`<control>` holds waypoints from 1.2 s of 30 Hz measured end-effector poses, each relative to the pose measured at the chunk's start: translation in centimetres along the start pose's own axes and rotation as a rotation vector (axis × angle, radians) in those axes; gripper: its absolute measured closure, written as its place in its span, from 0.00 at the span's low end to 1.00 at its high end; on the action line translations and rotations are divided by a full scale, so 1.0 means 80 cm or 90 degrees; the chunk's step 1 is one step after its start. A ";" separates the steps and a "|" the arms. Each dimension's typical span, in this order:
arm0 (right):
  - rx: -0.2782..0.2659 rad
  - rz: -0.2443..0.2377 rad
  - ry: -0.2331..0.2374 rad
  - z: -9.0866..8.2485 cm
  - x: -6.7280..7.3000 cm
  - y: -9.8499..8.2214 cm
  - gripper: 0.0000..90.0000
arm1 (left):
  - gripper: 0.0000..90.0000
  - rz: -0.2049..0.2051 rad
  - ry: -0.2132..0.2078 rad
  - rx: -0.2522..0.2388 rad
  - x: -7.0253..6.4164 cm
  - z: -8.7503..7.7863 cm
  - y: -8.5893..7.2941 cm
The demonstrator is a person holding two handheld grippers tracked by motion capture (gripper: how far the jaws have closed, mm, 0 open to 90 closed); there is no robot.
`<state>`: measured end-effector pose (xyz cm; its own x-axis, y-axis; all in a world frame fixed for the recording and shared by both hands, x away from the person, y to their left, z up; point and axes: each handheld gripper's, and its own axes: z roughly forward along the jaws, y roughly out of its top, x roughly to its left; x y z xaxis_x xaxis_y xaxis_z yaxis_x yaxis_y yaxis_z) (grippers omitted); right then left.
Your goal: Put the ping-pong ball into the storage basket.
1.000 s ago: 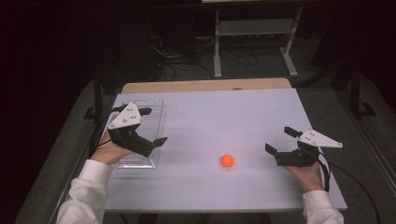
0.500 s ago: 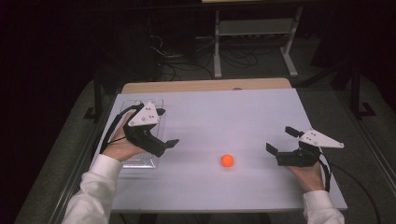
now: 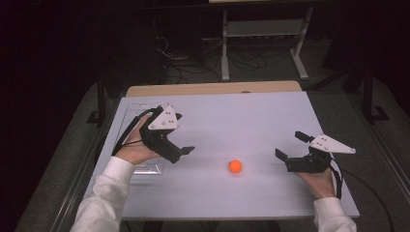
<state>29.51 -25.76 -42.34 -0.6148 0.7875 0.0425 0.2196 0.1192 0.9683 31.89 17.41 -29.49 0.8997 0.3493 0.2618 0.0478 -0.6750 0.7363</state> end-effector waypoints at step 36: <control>-0.002 -0.006 0.005 0.001 0.002 -0.001 0.00 | 0.00 0.055 -0.070 0.060 -0.021 0.070 0.037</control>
<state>29.45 -25.59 -42.40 -0.6226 0.7817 0.0357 0.2122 0.1248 0.9692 32.94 11.21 -31.26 0.9439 0.2176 0.2484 0.0039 -0.7596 0.6504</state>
